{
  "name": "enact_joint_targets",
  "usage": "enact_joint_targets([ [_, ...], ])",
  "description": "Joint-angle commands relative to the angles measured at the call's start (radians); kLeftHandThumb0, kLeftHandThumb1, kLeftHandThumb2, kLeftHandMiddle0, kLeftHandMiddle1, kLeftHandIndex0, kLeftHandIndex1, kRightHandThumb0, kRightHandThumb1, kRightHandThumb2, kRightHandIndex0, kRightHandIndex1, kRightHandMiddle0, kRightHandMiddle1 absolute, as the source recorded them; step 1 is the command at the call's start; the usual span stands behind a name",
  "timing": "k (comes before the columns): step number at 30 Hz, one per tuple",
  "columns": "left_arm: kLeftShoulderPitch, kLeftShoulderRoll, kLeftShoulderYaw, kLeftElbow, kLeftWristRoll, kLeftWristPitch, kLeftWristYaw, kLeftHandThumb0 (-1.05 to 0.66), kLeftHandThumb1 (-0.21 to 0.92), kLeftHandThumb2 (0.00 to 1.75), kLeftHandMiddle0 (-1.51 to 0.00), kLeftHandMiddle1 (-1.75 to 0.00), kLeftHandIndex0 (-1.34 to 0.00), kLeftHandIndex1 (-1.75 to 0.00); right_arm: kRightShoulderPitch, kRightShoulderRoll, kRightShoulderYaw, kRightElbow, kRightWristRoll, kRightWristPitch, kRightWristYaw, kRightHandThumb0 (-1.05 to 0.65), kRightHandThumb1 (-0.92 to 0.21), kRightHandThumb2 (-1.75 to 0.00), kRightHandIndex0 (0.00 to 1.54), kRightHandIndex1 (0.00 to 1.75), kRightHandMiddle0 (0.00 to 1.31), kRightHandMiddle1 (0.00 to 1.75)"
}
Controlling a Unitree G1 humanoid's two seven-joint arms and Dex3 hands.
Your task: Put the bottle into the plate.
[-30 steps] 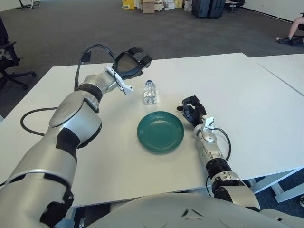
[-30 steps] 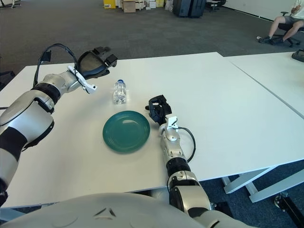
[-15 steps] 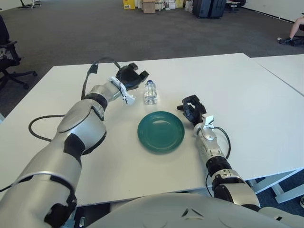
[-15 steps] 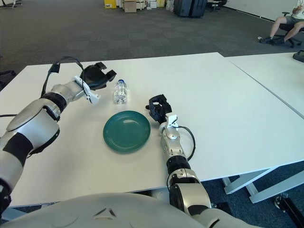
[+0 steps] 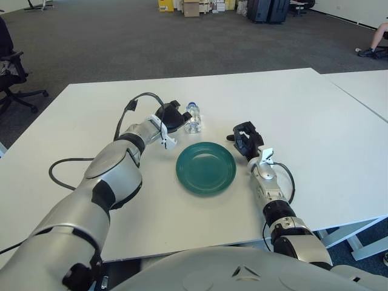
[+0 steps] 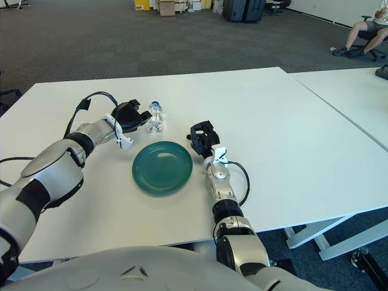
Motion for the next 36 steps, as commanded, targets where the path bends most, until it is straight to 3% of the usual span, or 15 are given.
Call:
enact_joint_targets([
  [1,0.004,-0.025,0.018,0.000,-0.018,0.010,-0.014,-0.40,0.59,0.95,-0.35,-0.85,-0.40,-1.74,0.023,-0.005,-0.002,0.006,0.001,0.016,-0.002,-0.35,-0.84,-0.63,0.43,1.18,0.25,1.74],
  [8,0.010,-0.046,0.007,0.003,-0.005,0.014,-0.003,-0.41,0.55,1.00,-0.36,-0.92,-0.43,-1.73,0.031,-0.002,-0.001,0.002,0.001,0.014,-0.005,-0.36,-0.83,-0.64,0.44,1.17,0.25,1.74],
  [18,0.006,-0.060,0.033,0.001,-0.029,-0.007,0.009,-0.40,0.58,0.97,-0.33,-0.97,-0.40,-1.74,0.033,-0.001,0.003,0.010,-0.005,0.011,-0.021,-0.36,-0.82,-0.65,0.45,1.19,0.26,1.74],
  [25,-0.013,-0.079,0.125,-0.003,-0.110,-0.009,-0.004,-0.38,0.66,0.86,-0.31,-0.89,-0.36,-1.73,0.035,0.001,0.003,0.014,-0.003,0.008,-0.020,-0.36,-0.82,-0.66,0.44,1.20,0.26,1.74],
  [36,-0.027,-0.076,0.210,-0.007,-0.173,-0.012,0.013,-0.38,0.72,0.78,-0.31,-0.85,-0.32,-1.73,0.033,0.000,0.004,0.018,0.000,0.011,-0.014,-0.36,-0.80,-0.68,0.43,1.21,0.27,1.74],
])
